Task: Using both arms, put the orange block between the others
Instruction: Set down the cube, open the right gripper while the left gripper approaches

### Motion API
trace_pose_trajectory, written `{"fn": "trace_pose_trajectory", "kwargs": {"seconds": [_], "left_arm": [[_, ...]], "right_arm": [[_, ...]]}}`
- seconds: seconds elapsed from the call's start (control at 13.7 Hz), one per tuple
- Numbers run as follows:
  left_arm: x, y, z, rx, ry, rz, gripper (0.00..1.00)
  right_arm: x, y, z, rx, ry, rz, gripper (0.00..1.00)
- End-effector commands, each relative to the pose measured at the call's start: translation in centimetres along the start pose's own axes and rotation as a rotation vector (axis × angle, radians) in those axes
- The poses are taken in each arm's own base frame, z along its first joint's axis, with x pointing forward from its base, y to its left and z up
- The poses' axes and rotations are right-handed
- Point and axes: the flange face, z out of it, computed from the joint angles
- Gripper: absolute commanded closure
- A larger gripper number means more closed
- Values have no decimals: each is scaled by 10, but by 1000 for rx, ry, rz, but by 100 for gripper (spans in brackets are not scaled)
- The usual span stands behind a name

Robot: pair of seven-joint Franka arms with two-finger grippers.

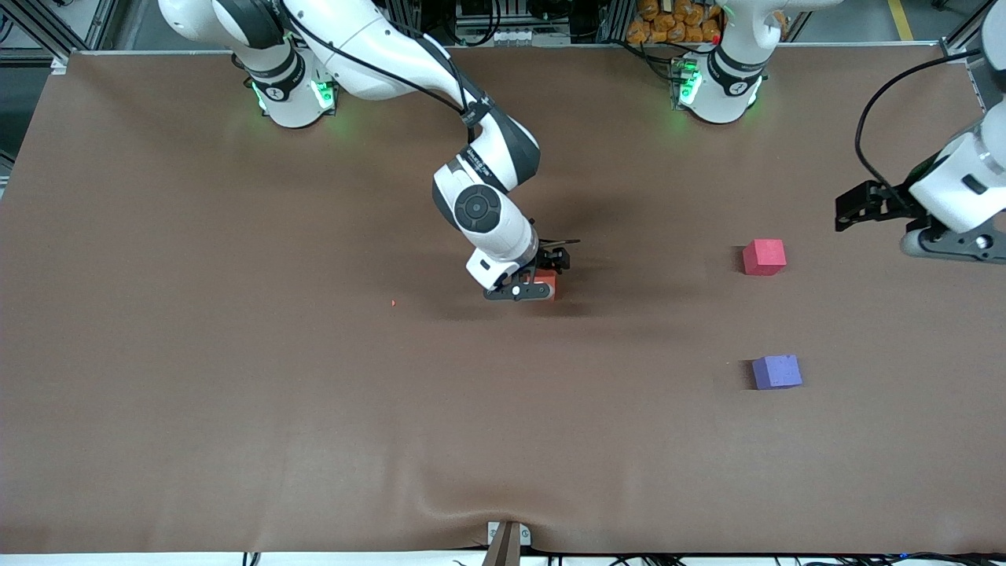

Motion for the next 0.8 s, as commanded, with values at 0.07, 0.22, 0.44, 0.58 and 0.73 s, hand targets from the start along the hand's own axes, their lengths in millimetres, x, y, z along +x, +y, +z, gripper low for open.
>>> {"fn": "trace_pose_trajectory", "kwargs": {"seconds": [0.07,0.22,0.44,0.58,0.73], "left_arm": [[13,24,9,-3,5,41,0],[19,62,17,-10,-8,44,0],[28,131,49,-17,-65,62,0],[27,184,72,-12,-99,75,0],[27,233,93,-6,-85,27,0]], "right_arm": [[35,28,-71,-2,-42,23,0],[56,55,-130,-29,-51,23,0],[89,121,-233,-134,5,51,0],[96,165,-290,-220,17,74,0],[93,200,-343,-274,24,31,0]]}}
